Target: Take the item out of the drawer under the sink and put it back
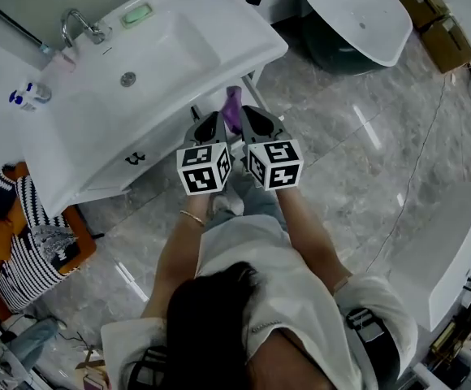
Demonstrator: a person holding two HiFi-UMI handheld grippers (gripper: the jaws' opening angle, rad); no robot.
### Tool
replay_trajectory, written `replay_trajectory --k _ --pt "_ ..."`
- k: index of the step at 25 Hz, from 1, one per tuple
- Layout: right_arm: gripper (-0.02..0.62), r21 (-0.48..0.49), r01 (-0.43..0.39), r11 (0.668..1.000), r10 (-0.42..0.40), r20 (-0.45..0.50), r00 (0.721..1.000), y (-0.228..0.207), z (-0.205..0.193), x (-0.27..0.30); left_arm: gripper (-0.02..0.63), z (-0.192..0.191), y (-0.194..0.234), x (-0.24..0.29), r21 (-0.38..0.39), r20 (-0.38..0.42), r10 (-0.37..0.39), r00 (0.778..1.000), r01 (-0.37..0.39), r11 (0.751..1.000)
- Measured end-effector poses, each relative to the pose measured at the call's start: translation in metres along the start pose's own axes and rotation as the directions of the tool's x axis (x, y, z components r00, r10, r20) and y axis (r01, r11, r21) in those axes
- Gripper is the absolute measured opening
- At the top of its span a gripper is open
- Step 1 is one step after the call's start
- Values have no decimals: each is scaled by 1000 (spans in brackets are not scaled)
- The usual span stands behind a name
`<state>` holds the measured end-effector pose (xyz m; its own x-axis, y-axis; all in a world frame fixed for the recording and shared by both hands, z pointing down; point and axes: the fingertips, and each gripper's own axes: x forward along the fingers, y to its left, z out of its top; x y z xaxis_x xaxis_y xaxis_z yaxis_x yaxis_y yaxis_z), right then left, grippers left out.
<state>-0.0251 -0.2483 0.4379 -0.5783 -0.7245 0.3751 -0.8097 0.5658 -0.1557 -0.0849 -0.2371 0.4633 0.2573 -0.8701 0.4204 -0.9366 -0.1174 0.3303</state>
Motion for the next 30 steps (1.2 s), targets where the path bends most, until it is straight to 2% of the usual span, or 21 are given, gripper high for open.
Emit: replay_trajectory --k 6,9,19,26,30 --pt "15 -2 35 999 -35 12 999 10 0 -16 3 9 -13 -18 34 53 -50 997 48 998" --pt "15 -6 47 999 -46 13 999 13 -1 -20 3 6 -18 -22 52 44 -72 996 69 996" --pt "15 4 50 999 -50 -11 999 21 -8 -17 3 2 -13 -24 65 45 -73 996 70 995" --pt "15 34 62 998 -59 -61 996 12 -17 -4 3 -7 -5 -8 33 -1 -52 999 52 998" --pt "19 87 51 995 -38 -151 988 3 -41 9 3 -27 -1 8 1 -95 -58 994 59 998"
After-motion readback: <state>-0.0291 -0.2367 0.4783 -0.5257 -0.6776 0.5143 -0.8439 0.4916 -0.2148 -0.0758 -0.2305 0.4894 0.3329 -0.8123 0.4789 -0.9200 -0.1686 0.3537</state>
